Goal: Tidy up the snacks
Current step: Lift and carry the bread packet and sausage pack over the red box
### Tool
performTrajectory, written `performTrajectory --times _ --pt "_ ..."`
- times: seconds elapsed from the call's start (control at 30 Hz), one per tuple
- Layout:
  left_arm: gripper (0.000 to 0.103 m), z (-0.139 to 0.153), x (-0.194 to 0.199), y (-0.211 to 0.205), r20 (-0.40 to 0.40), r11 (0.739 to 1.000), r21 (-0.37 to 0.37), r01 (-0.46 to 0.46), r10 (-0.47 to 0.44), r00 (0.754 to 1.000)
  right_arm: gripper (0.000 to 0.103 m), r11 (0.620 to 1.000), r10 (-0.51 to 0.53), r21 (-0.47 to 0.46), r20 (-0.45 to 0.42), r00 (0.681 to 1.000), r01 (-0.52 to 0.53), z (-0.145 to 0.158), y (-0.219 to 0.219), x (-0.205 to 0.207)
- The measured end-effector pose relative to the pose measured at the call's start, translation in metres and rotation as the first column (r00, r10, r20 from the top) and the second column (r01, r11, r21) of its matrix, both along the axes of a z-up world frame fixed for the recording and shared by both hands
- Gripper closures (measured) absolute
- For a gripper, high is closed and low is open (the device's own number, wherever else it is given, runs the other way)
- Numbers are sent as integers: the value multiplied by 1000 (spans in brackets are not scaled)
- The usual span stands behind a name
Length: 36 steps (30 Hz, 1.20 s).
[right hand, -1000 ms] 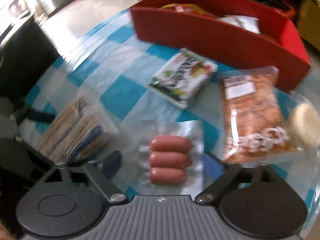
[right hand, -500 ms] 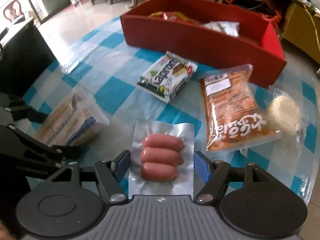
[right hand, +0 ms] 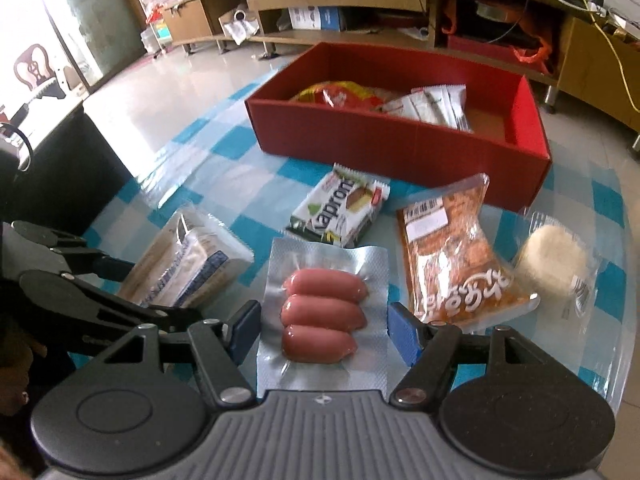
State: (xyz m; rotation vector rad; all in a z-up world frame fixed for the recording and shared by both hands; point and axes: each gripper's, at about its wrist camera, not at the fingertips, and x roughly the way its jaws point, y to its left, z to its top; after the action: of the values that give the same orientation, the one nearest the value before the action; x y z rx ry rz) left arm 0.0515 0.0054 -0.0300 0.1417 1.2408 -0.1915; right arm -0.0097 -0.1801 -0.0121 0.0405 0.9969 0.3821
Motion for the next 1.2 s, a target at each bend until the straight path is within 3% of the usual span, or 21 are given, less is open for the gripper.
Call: performTrajectory --times 0.77,1.2 --pt "26 29 24 -25 77 999 -29 -25 27 997 36 998 -55 44 55 997 53 22 -19 14" --pt "26 37 27 -42 112 1000 -27 6 -3 994 36 996 -79 56 77 994 75 29 -29 16"
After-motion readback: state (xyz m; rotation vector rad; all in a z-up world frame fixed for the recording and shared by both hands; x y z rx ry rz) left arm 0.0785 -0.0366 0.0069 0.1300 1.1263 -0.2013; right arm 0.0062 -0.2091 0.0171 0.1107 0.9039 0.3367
